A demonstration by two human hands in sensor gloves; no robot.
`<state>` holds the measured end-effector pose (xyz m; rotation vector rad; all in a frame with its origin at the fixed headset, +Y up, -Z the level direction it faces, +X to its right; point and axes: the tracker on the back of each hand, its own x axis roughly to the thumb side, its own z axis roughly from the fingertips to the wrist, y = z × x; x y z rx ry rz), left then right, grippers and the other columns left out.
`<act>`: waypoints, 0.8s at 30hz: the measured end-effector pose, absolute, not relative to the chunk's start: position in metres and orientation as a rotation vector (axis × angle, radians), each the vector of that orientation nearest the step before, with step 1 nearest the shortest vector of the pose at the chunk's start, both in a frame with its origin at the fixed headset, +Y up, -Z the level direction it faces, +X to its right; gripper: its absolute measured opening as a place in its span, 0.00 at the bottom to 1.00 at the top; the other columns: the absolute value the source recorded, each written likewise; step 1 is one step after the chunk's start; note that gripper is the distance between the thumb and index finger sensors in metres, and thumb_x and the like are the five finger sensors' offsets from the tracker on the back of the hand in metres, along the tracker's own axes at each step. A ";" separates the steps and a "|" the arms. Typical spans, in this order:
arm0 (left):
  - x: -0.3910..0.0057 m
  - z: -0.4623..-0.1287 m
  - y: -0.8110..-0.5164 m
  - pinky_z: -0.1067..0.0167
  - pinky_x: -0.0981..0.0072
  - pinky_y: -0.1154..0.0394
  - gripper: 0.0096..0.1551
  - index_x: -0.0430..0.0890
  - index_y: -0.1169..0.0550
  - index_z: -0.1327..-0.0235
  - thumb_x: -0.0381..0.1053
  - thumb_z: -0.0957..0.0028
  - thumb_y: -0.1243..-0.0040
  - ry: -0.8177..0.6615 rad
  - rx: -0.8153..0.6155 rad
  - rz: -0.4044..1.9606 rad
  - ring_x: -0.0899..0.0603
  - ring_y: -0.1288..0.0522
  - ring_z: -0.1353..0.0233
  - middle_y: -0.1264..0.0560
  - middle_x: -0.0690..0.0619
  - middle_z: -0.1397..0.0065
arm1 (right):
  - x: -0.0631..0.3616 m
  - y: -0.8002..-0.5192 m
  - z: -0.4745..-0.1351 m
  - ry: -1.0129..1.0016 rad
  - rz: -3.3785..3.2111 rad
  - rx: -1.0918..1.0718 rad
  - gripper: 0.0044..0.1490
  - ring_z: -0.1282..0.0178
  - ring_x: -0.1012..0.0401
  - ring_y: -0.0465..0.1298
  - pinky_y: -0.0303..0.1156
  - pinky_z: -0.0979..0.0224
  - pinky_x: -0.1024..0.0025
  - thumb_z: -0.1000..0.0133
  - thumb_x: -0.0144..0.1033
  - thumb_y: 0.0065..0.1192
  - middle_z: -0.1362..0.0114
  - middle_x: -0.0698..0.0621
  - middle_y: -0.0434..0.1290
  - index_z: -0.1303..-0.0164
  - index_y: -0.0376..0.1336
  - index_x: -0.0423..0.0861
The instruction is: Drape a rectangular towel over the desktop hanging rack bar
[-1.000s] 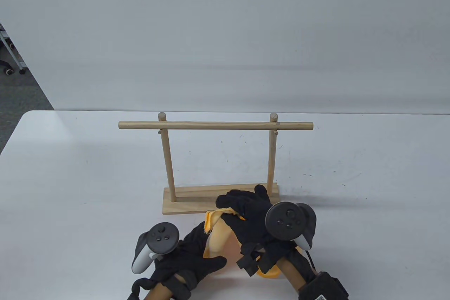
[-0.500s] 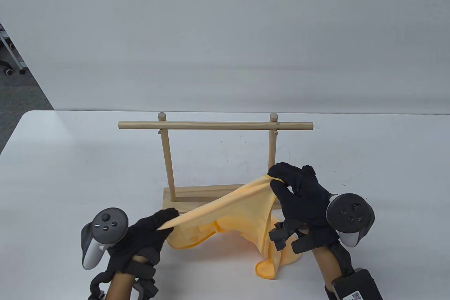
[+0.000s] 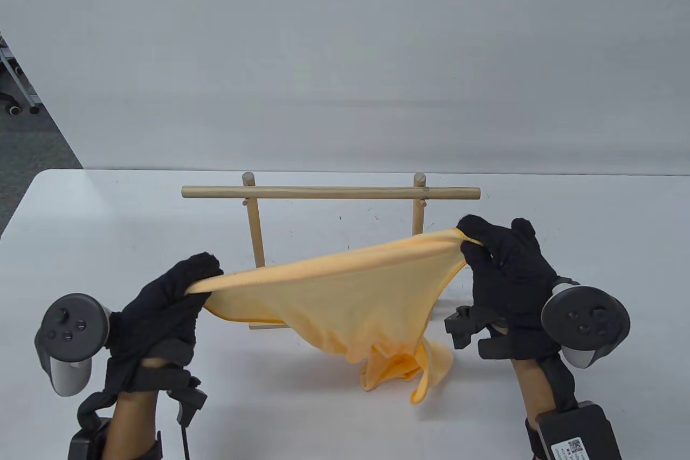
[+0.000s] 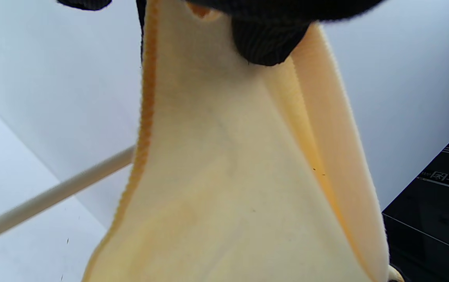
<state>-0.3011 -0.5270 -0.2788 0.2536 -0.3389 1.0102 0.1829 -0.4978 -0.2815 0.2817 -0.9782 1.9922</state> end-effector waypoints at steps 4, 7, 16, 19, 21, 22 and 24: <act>-0.303 -0.284 -0.486 0.28 0.23 0.41 0.22 0.51 0.24 0.34 0.54 0.38 0.34 -0.282 0.410 0.921 0.36 0.23 0.30 0.17 0.50 0.40 | 0.184 -0.472 -0.285 -1.044 2.026 0.253 0.23 0.44 0.50 0.82 0.55 0.32 0.26 0.57 0.33 0.65 0.57 0.50 0.85 0.51 0.72 0.47; -0.300 -0.292 -0.463 0.28 0.24 0.41 0.22 0.52 0.23 0.36 0.59 0.39 0.34 -0.215 0.506 0.848 0.36 0.24 0.28 0.18 0.51 0.39 | 0.183 -0.453 -0.293 -1.112 2.036 0.210 0.23 0.43 0.50 0.81 0.55 0.32 0.26 0.57 0.32 0.66 0.55 0.51 0.85 0.52 0.72 0.49; -0.287 -0.345 -0.440 0.27 0.22 0.45 0.23 0.57 0.27 0.28 0.56 0.36 0.42 -0.084 0.413 0.793 0.31 0.34 0.17 0.31 0.48 0.18 | 0.173 -0.432 -0.332 -1.145 2.287 -0.017 0.21 0.42 0.48 0.82 0.54 0.32 0.25 0.57 0.35 0.67 0.52 0.52 0.86 0.53 0.74 0.52; -0.289 -0.363 -0.452 0.27 0.21 0.45 0.24 0.56 0.27 0.28 0.57 0.36 0.40 -0.081 0.310 0.881 0.30 0.34 0.17 0.29 0.47 0.19 | 0.179 -0.440 -0.348 -0.988 2.333 -0.097 0.22 0.41 0.47 0.81 0.54 0.32 0.24 0.57 0.35 0.67 0.49 0.50 0.86 0.52 0.74 0.52; -0.292 -0.370 -0.461 0.28 0.21 0.45 0.23 0.54 0.25 0.30 0.56 0.37 0.39 -0.095 0.222 0.985 0.31 0.33 0.18 0.25 0.46 0.23 | 0.185 -0.448 -0.356 -0.905 2.326 -0.121 0.22 0.41 0.46 0.81 0.53 0.32 0.24 0.56 0.36 0.67 0.48 0.48 0.85 0.52 0.74 0.50; -0.293 -0.374 -0.465 0.28 0.21 0.45 0.23 0.53 0.25 0.30 0.56 0.36 0.39 -0.128 0.241 1.052 0.31 0.32 0.19 0.24 0.45 0.25 | 0.188 -0.453 -0.360 -0.858 2.327 -0.137 0.22 0.41 0.46 0.80 0.53 0.32 0.24 0.56 0.37 0.66 0.48 0.48 0.85 0.52 0.74 0.50; -0.295 -0.379 -0.470 0.29 0.21 0.43 0.23 0.51 0.24 0.31 0.56 0.37 0.37 -0.112 0.212 1.099 0.32 0.27 0.25 0.20 0.46 0.33 | 0.193 -0.459 -0.366 -0.776 2.337 -0.148 0.22 0.41 0.45 0.80 0.53 0.32 0.24 0.55 0.38 0.66 0.49 0.48 0.85 0.52 0.74 0.49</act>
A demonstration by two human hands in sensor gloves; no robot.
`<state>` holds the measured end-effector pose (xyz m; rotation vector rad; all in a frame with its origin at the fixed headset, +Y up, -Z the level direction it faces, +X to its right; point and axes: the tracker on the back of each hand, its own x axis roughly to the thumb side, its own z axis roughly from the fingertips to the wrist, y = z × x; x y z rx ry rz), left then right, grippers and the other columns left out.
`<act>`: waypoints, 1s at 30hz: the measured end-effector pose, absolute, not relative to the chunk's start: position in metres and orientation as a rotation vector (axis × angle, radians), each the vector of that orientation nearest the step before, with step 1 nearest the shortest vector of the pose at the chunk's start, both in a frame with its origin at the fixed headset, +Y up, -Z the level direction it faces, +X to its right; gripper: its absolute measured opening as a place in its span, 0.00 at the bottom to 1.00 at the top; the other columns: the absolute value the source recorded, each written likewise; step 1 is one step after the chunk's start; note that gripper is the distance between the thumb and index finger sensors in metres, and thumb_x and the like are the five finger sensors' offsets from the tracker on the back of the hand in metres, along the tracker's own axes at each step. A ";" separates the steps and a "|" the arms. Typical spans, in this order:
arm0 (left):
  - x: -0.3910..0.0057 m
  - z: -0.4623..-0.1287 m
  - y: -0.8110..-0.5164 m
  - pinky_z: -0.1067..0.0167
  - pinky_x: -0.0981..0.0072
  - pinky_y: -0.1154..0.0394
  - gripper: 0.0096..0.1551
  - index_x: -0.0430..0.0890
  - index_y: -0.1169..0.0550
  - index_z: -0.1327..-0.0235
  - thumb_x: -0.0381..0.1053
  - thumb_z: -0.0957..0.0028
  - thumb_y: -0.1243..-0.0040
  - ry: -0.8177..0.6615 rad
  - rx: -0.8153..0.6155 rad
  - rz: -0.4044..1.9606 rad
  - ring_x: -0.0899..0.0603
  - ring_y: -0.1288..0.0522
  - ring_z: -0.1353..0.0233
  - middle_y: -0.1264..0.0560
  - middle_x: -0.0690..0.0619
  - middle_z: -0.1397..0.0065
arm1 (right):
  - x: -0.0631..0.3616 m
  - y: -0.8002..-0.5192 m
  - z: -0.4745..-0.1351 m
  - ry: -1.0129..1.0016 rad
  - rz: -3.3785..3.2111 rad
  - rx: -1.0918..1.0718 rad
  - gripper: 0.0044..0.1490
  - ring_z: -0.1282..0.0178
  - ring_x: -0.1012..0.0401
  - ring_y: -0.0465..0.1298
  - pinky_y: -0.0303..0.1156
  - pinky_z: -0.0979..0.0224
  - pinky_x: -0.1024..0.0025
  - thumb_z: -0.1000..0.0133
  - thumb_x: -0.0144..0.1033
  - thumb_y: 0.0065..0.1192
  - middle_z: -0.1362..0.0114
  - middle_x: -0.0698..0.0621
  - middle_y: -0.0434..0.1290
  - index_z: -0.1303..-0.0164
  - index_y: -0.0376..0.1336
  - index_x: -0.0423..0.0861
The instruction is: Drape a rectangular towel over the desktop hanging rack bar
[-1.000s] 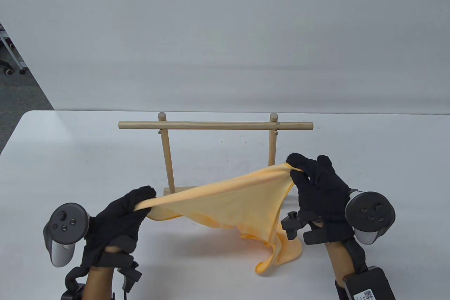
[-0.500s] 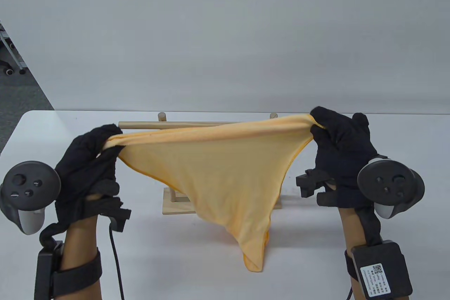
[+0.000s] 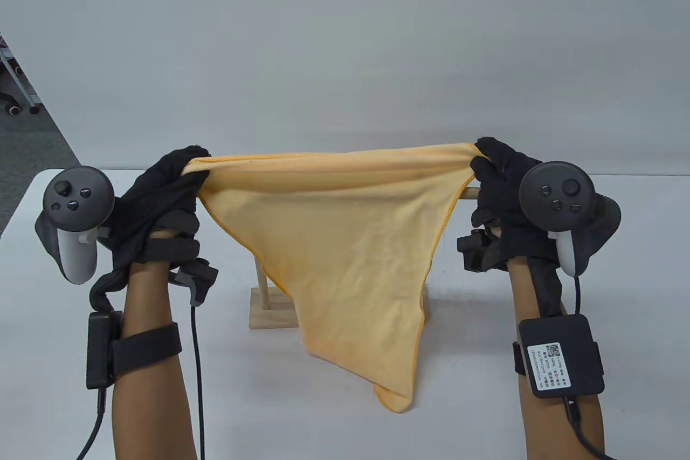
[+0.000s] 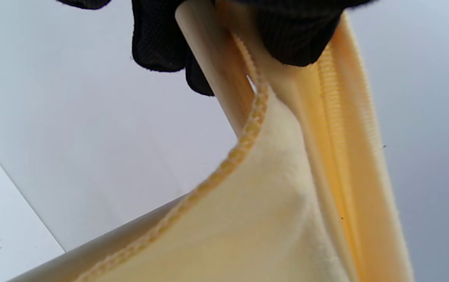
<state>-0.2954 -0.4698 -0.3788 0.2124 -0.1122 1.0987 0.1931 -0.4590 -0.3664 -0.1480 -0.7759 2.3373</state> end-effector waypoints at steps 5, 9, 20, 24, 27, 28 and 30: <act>-0.303 -0.390 -0.480 0.29 0.24 0.39 0.23 0.46 0.21 0.36 0.56 0.38 0.36 -0.103 0.120 1.235 0.34 0.21 0.35 0.16 0.47 0.45 | 0.202 -0.470 -0.377 -0.635 2.301 -0.165 0.22 0.40 0.44 0.79 0.52 0.32 0.23 0.55 0.38 0.66 0.48 0.48 0.85 0.52 0.74 0.49; -0.314 -0.401 -0.498 0.31 0.26 0.36 0.23 0.43 0.19 0.40 0.56 0.39 0.34 -0.128 -0.048 1.446 0.36 0.17 0.40 0.14 0.48 0.51 | 0.205 -0.480 -0.385 -0.535 2.284 -0.149 0.22 0.39 0.44 0.79 0.52 0.32 0.23 0.55 0.38 0.66 0.48 0.48 0.85 0.52 0.74 0.49; -0.319 -0.418 -0.568 0.29 0.27 0.38 0.23 0.41 0.19 0.42 0.56 0.37 0.38 -0.184 -0.324 1.750 0.35 0.18 0.37 0.14 0.46 0.49 | 0.199 -0.512 -0.391 -0.435 2.371 -0.140 0.22 0.40 0.44 0.80 0.52 0.32 0.23 0.56 0.38 0.66 0.49 0.48 0.85 0.53 0.75 0.48; -0.318 -0.416 -0.580 0.29 0.27 0.38 0.22 0.41 0.19 0.42 0.57 0.37 0.39 -0.117 -0.320 1.582 0.35 0.19 0.37 0.14 0.47 0.49 | 0.197 -0.524 -0.391 -0.416 2.392 -0.163 0.22 0.40 0.44 0.80 0.52 0.32 0.23 0.56 0.37 0.66 0.49 0.48 0.85 0.53 0.75 0.48; -0.317 -0.413 -0.589 0.29 0.27 0.38 0.22 0.42 0.19 0.42 0.57 0.37 0.39 -0.078 -0.309 1.509 0.35 0.19 0.37 0.14 0.47 0.49 | 0.196 -0.532 -0.391 -0.413 2.419 -0.183 0.22 0.40 0.44 0.80 0.52 0.32 0.23 0.56 0.37 0.67 0.49 0.48 0.85 0.53 0.75 0.48; -0.316 -0.413 -0.591 0.29 0.27 0.38 0.22 0.42 0.20 0.42 0.57 0.37 0.39 -0.078 -0.312 1.509 0.35 0.19 0.37 0.14 0.48 0.49 | 0.196 -0.534 -0.391 -0.410 2.423 -0.187 0.22 0.40 0.44 0.80 0.52 0.32 0.23 0.56 0.37 0.67 0.49 0.48 0.85 0.53 0.74 0.48; -0.316 -0.411 -0.598 0.29 0.27 0.38 0.22 0.42 0.19 0.41 0.57 0.37 0.39 -0.055 -0.311 1.512 0.35 0.19 0.36 0.14 0.47 0.49 | 0.195 -0.539 -0.390 -0.407 2.429 -0.188 0.22 0.40 0.44 0.80 0.52 0.32 0.23 0.56 0.37 0.67 0.49 0.48 0.85 0.53 0.75 0.48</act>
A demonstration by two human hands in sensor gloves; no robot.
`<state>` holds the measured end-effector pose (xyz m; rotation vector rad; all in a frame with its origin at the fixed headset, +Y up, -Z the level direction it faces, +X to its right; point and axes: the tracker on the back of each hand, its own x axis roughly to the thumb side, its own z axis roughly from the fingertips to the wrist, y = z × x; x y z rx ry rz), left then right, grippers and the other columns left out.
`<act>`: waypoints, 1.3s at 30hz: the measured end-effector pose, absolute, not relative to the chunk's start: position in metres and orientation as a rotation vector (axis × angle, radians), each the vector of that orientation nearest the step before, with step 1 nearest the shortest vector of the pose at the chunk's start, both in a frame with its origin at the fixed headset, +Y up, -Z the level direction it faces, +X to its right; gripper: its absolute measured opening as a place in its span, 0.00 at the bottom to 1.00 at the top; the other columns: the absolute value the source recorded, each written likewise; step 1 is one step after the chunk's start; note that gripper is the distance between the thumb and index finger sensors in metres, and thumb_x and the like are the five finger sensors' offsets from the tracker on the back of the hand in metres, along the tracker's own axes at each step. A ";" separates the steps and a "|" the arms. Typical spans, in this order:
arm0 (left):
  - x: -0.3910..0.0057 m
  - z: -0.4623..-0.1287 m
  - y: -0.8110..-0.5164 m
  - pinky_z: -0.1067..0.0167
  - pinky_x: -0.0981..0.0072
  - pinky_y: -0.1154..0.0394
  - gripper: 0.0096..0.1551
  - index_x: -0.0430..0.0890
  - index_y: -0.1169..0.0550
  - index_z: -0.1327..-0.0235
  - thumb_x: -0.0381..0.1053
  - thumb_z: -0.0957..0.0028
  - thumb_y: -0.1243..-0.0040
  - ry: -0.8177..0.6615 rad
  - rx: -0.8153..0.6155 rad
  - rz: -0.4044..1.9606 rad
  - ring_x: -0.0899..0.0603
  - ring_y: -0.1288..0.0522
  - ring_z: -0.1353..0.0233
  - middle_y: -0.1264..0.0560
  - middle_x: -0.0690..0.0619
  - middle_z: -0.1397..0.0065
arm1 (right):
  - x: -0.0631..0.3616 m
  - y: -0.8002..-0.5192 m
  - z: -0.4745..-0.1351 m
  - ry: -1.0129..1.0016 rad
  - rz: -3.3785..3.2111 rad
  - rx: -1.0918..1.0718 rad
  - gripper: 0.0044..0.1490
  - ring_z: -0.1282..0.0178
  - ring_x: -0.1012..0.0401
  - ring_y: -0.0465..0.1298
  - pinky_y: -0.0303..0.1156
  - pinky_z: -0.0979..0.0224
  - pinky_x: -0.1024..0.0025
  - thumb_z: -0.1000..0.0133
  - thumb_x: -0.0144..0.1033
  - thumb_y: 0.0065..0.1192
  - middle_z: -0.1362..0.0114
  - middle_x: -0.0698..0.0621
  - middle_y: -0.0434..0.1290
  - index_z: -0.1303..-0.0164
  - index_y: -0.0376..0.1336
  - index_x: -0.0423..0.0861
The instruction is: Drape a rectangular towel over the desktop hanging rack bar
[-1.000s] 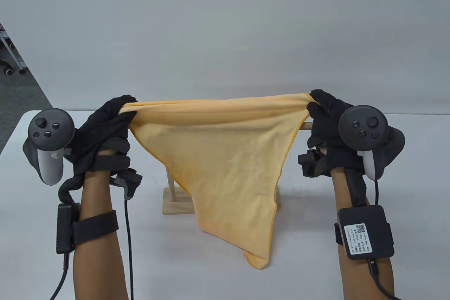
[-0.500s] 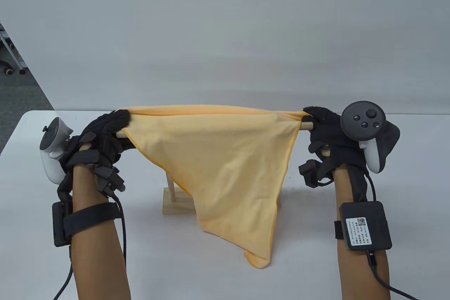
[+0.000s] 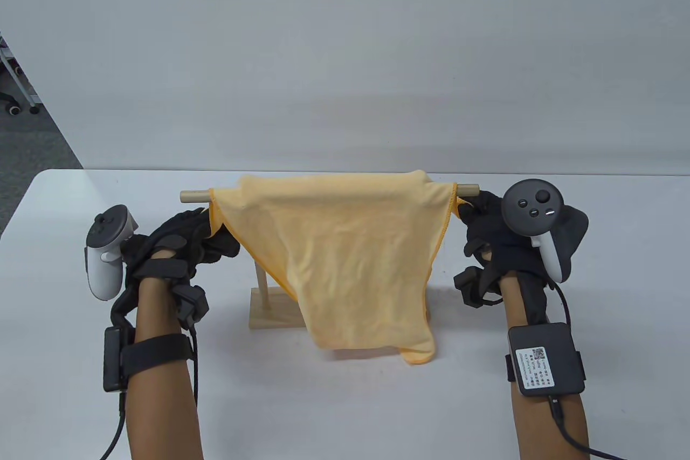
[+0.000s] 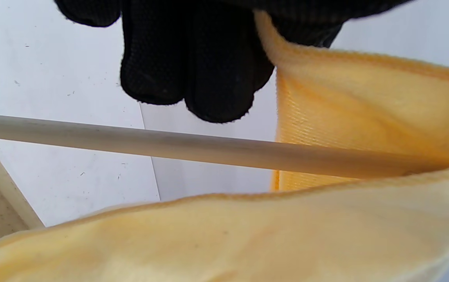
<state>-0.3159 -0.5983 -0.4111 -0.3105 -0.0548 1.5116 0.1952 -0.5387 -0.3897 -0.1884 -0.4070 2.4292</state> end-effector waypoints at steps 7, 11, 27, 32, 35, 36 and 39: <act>-0.314 -0.407 -0.625 0.29 0.26 0.39 0.23 0.44 0.20 0.40 0.57 0.37 0.39 0.007 -0.352 1.430 0.34 0.20 0.34 0.14 0.47 0.46 | 0.193 -0.559 -0.389 -0.369 2.491 -0.221 0.22 0.40 0.44 0.79 0.52 0.32 0.23 0.56 0.37 0.67 0.49 0.48 0.85 0.53 0.74 0.48; -0.313 -0.405 -0.641 0.29 0.26 0.39 0.23 0.44 0.20 0.39 0.58 0.37 0.39 0.025 -0.367 1.442 0.34 0.21 0.33 0.15 0.46 0.45 | 0.193 -0.569 -0.388 -0.354 2.506 -0.229 0.22 0.40 0.44 0.79 0.52 0.32 0.23 0.56 0.37 0.66 0.49 0.48 0.85 0.53 0.74 0.48; -0.299 -0.401 -0.671 0.28 0.26 0.41 0.23 0.45 0.20 0.39 0.58 0.37 0.41 0.133 -0.386 1.273 0.32 0.23 0.31 0.16 0.45 0.42 | 0.197 -0.615 -0.393 -0.283 2.580 -0.300 0.22 0.40 0.45 0.79 0.52 0.32 0.24 0.56 0.37 0.66 0.49 0.47 0.85 0.53 0.74 0.48; -0.295 -0.401 -0.681 0.28 0.25 0.41 0.23 0.45 0.20 0.39 0.58 0.37 0.40 0.196 -0.401 1.138 0.32 0.23 0.31 0.16 0.45 0.42 | 0.191 -0.628 -0.394 -0.265 2.682 -0.302 0.22 0.39 0.45 0.79 0.52 0.32 0.23 0.56 0.37 0.67 0.49 0.48 0.85 0.53 0.75 0.48; -0.296 -0.401 -0.686 0.28 0.25 0.41 0.23 0.45 0.20 0.39 0.58 0.37 0.40 0.210 -0.411 1.136 0.32 0.23 0.31 0.16 0.45 0.42 | 0.188 -0.633 -0.394 -0.243 2.721 -0.293 0.22 0.39 0.45 0.79 0.52 0.32 0.23 0.56 0.37 0.67 0.49 0.48 0.85 0.53 0.74 0.48; -0.295 -0.400 -0.687 0.28 0.25 0.41 0.23 0.44 0.20 0.39 0.58 0.37 0.40 0.207 -0.421 1.149 0.32 0.23 0.31 0.16 0.44 0.42 | 0.187 -0.633 -0.394 -0.234 2.726 -0.290 0.22 0.39 0.44 0.79 0.52 0.32 0.23 0.56 0.37 0.67 0.49 0.48 0.85 0.53 0.74 0.48; -0.296 -0.398 -0.683 0.28 0.24 0.43 0.26 0.46 0.23 0.34 0.60 0.36 0.42 0.186 -0.455 1.121 0.30 0.26 0.27 0.19 0.44 0.35 | 0.186 -0.631 -0.394 -0.191 2.731 -0.267 0.22 0.38 0.44 0.79 0.51 0.31 0.23 0.55 0.39 0.66 0.47 0.48 0.85 0.51 0.74 0.49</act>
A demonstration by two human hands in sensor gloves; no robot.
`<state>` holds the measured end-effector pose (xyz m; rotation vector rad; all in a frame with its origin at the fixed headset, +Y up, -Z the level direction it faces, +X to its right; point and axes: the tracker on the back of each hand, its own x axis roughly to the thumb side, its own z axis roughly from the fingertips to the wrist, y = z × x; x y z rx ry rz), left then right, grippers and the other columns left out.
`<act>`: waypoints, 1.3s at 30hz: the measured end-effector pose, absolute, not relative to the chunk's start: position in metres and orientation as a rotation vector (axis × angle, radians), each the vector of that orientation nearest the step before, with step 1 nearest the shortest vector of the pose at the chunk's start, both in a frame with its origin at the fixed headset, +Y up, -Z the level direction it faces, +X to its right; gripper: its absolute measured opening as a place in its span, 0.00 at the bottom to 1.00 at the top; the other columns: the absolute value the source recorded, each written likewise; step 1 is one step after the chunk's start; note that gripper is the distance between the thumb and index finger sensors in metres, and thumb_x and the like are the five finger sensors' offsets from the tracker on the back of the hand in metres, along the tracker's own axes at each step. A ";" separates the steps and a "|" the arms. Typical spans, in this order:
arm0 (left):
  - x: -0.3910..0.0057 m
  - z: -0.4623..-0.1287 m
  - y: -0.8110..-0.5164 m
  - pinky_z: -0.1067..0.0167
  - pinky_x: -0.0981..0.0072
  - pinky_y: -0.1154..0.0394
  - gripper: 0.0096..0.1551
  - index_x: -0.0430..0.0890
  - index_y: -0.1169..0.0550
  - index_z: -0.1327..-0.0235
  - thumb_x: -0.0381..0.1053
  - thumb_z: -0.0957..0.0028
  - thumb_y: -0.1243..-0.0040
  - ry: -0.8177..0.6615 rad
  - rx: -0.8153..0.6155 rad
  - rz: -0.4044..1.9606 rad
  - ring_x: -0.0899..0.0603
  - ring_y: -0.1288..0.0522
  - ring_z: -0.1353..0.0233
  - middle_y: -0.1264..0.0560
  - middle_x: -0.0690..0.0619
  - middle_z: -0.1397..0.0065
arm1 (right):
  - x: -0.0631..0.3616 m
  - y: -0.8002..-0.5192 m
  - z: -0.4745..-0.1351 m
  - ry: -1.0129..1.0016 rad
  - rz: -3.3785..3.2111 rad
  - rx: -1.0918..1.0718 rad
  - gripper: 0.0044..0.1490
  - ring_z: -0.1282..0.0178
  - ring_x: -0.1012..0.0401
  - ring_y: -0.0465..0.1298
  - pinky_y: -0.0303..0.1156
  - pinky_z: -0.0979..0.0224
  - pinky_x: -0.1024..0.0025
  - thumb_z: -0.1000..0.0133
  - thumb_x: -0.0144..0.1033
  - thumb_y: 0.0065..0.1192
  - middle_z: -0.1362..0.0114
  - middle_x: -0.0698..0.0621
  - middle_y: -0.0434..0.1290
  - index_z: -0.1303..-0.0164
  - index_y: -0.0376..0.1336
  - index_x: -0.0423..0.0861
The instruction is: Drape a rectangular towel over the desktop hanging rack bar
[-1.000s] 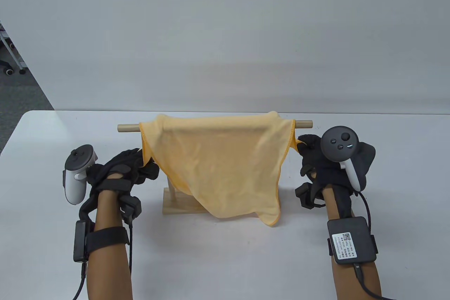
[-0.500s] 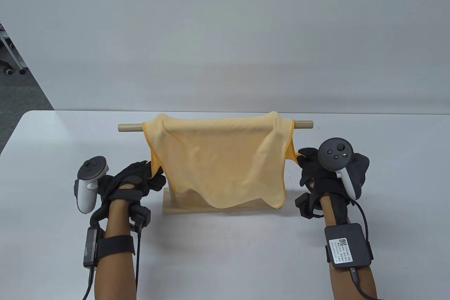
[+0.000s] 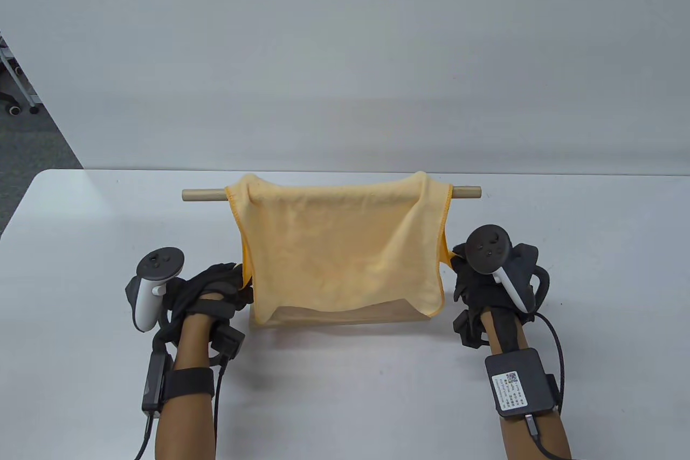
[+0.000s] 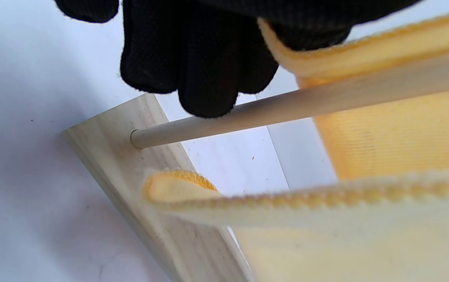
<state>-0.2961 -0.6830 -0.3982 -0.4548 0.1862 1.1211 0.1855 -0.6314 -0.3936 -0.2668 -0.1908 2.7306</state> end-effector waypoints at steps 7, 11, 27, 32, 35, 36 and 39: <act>-0.328 -0.374 -0.626 0.27 0.21 0.55 0.44 0.57 0.58 0.16 0.65 0.33 0.51 0.090 -0.021 1.257 0.29 0.47 0.15 0.59 0.41 0.12 | 0.209 -0.587 -0.367 -0.623 2.402 -0.119 0.33 0.36 0.44 0.77 0.50 0.32 0.22 0.55 0.37 0.65 0.37 0.46 0.79 0.37 0.64 0.46; -0.331 -0.352 -0.572 0.27 0.20 0.60 0.43 0.63 0.59 0.16 0.67 0.34 0.53 -0.036 0.249 1.233 0.30 0.54 0.13 0.65 0.44 0.12 | 0.219 -0.537 -0.340 -0.915 2.055 0.002 0.32 0.35 0.43 0.75 0.50 0.32 0.23 0.54 0.41 0.62 0.35 0.44 0.77 0.38 0.65 0.48; -0.247 -0.338 -0.462 0.28 0.16 0.53 0.20 0.56 0.23 0.34 0.54 0.39 0.33 -0.162 0.447 0.566 0.29 0.41 0.14 0.32 0.49 0.18 | 0.153 -0.458 -0.338 -0.905 2.456 0.128 0.21 0.33 0.43 0.76 0.51 0.32 0.22 0.59 0.35 0.71 0.40 0.48 0.82 0.56 0.76 0.49; -0.257 -0.343 -0.459 0.27 0.18 0.53 0.21 0.54 0.28 0.30 0.53 0.35 0.41 -0.071 0.492 0.615 0.31 0.42 0.15 0.38 0.48 0.16 | 0.163 -0.454 -0.329 -1.074 2.422 0.091 0.21 0.34 0.45 0.77 0.52 0.31 0.23 0.59 0.34 0.70 0.40 0.49 0.82 0.56 0.76 0.49; -0.260 -0.349 -0.466 0.28 0.17 0.54 0.22 0.57 0.28 0.29 0.56 0.35 0.41 -0.065 0.406 0.654 0.30 0.43 0.14 0.41 0.47 0.13 | 0.167 -0.458 -0.333 -0.826 2.457 0.138 0.22 0.31 0.42 0.74 0.48 0.31 0.22 0.56 0.36 0.69 0.36 0.48 0.79 0.51 0.74 0.49; -0.261 -0.350 -0.468 0.28 0.17 0.55 0.23 0.58 0.29 0.27 0.57 0.34 0.43 -0.067 0.365 0.678 0.29 0.46 0.13 0.45 0.46 0.11 | 0.168 -0.460 -0.333 -0.791 2.455 0.146 0.25 0.29 0.41 0.72 0.47 0.30 0.21 0.56 0.38 0.68 0.33 0.47 0.77 0.48 0.72 0.48; -0.264 -0.352 -0.471 0.29 0.16 0.60 0.28 0.59 0.33 0.21 0.61 0.34 0.45 -0.140 0.333 0.762 0.28 0.50 0.12 0.48 0.45 0.10 | 0.170 -0.462 -0.335 -0.830 2.425 0.160 0.34 0.28 0.40 0.70 0.47 0.31 0.21 0.55 0.45 0.66 0.28 0.45 0.73 0.38 0.66 0.49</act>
